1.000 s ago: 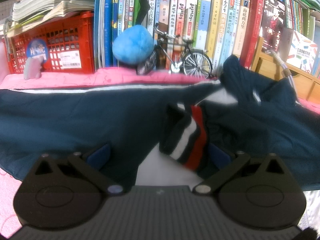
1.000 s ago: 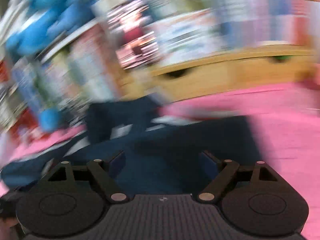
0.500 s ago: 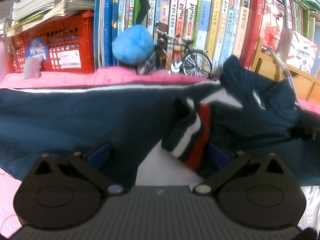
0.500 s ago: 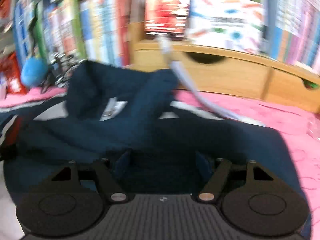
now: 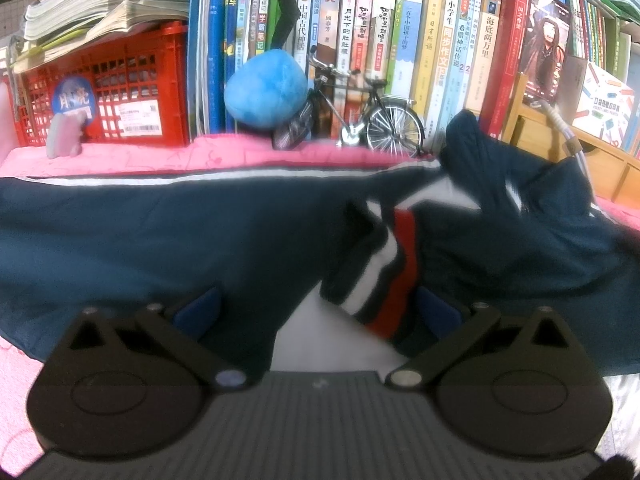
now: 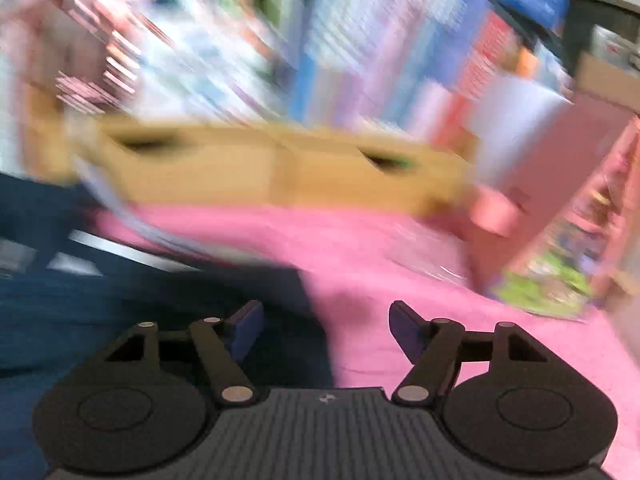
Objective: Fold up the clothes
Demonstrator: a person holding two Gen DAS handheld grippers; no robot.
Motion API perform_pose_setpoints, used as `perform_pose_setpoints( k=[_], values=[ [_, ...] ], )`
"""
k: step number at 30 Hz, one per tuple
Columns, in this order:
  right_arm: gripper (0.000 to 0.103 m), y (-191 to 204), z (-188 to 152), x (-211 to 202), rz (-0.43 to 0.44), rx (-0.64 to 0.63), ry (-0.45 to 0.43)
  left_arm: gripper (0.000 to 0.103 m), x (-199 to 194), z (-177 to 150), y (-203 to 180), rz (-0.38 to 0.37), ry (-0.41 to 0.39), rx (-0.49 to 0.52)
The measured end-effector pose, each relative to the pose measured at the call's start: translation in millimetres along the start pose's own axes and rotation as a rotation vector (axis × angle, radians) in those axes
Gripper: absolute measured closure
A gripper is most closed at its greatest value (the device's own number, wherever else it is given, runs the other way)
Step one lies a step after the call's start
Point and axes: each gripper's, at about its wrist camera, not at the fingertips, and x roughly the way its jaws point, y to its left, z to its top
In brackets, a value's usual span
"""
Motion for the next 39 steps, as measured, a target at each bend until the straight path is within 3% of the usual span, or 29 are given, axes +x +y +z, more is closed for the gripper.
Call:
perform_pose_setpoints(
  k=[2,5,8,12,14,19,22,28,33,39],
  values=[
    [0.028,16,0,-24,0.190,0.012,-0.022,0.000,0,1,1,-0.001,0.000,0.000],
    [0.022,48,-4,-50,0.485,-0.008,0.012,0.000,-1,1,0,-0.001,0.000,0.000],
    [0.022,75,-17,-71,0.628,-0.070,0.081,0.000,-1,1,0,-0.001,-0.001,-0.001],
    [0.022,70,-41,-70,0.589,-0.134,0.142,0.000,-1,1,0,-0.003,-0.002,-0.003],
    [0.021,47,-47,-62,0.529,-0.096,0.160,0.000,-1,1,1,-0.003,-0.002,-0.003],
    [0.020,-22,-58,-61,0.344,-0.083,0.107,0.000,-1,1,1,-0.002,-0.003,-0.003],
    [0.013,-53,-65,-59,0.259,-0.061,0.109,0.000,-1,1,1,-0.003,-0.004,-0.003],
    [0.013,-104,-76,-94,0.324,0.086,0.074,0.000,-3,0,4,-0.016,-0.015,-0.022],
    [0.008,-116,-82,-147,0.376,0.010,-0.042,0.000,-21,0,10,-0.024,-0.014,-0.029],
    [0.004,-103,-82,-194,0.440,-0.087,-0.128,0.000,-73,-5,14,-0.061,-0.049,0.012]
  ],
)
